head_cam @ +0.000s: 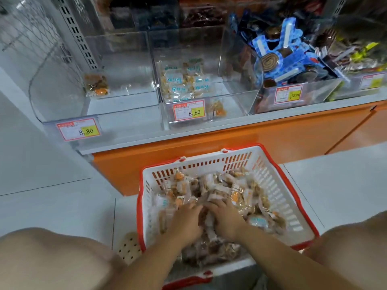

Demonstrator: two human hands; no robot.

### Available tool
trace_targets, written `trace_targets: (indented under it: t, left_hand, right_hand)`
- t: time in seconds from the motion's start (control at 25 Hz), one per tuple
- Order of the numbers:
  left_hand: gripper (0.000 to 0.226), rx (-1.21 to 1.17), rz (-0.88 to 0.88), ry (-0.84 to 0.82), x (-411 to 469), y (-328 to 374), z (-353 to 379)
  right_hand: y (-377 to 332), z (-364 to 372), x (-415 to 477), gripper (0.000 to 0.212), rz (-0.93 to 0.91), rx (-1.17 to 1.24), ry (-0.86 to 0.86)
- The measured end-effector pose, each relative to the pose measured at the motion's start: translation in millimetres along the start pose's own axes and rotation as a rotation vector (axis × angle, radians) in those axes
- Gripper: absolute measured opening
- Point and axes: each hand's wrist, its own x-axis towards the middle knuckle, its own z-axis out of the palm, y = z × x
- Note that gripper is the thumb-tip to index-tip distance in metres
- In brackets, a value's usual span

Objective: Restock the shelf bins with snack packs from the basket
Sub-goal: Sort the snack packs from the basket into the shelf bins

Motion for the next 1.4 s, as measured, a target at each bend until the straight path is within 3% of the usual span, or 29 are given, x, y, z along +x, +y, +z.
trace_targets:
  t: [0.08, 0.16, 0.24, 0.32, 0.48, 0.6, 0.76, 0.8, 0.92, 0.96, 1.08, 1.16, 1.28, 1.4]
  left_hand:
    - [0.058, 0.017, -0.012, -0.027, -3.9, -1.5, 16.2]
    - [0.056, -0.061, -0.029, -0.005, -1.5, -3.6, 21.1]
    - [0.043, -0.249, -0.056, 0.05, 0.1, -5.0, 14.5]
    - [0.026, -0.496, -0.13, 0.123, -1.0, -4.8, -0.5]
    - [0.023, -0.943, -0.231, 0.059, -2.0, 2.3, -27.4]
    - [0.021, -1.145, -0.282, 0.01, -3.8, 5.5, -32.7]
    - [0.044, -1.248, -0.334, 0.014, -2.8, -1.5, -28.2]
    - [0.047, -1.284, -0.337, 0.025, -4.7, 0.5, -30.4]
    - [0.084, -1.331, -0.388, 0.12, -2.0, -3.4, -27.4]
    - [0.08, -1.364, -0.389, 0.133, -2.1, -4.4, -29.2]
    - [0.028, -1.515, -0.346, 0.175, -7.9, -1.0, -41.0]
    - [0.027, -1.503, -0.347, 0.2, -8.8, -0.1, -45.1]
    - [0.043, -1.377, -0.322, 0.24, -12.3, 1.4, -53.1]
    - [0.026, -1.297, -0.281, 0.288, -18.9, -4.2, -65.5]
  right_hand:
    - [-1.9, 10.9, -3.8, 0.073, -0.025, -0.061, 0.056]
    - [0.9, 5.7, -0.2, 0.058, -0.025, -0.023, 0.139]
    - [-0.4, -9.9, 1.7, 0.032, -0.036, 0.161, 0.177]
    - [-3.9, -31.9, 0.0, 0.012, -0.025, 0.514, 0.199]
    - [-2.5, -64.0, -6.8, 0.038, 0.102, 0.919, 0.316]
    - [-0.3, -66.8, -9.9, 0.055, 0.097, 1.013, 0.321]
    - [-4.5, -67.2, -12.4, 0.051, 0.134, 1.083, 0.287]
    - [-5.8, -68.8, -12.8, 0.046, 0.148, 1.136, 0.241]
    - [-4.6, -69.5, -12.7, 0.04, 0.113, 1.322, 0.022]
    - [-3.7, -68.8, -11.6, 0.042, 0.104, 1.364, -0.015]
    - [-6.6, -64.5, -10.6, 0.035, 0.129, 1.517, -0.008]
    - [-9.9, -62.6, -9.7, 0.034, 0.122, 1.607, -0.036]
    - [-14.5, -63.3, -6.7, 0.039, 0.075, 1.588, -0.048]
    - [-27.3, -73.0, -13.0, 0.027, 0.021, 1.504, 0.0]
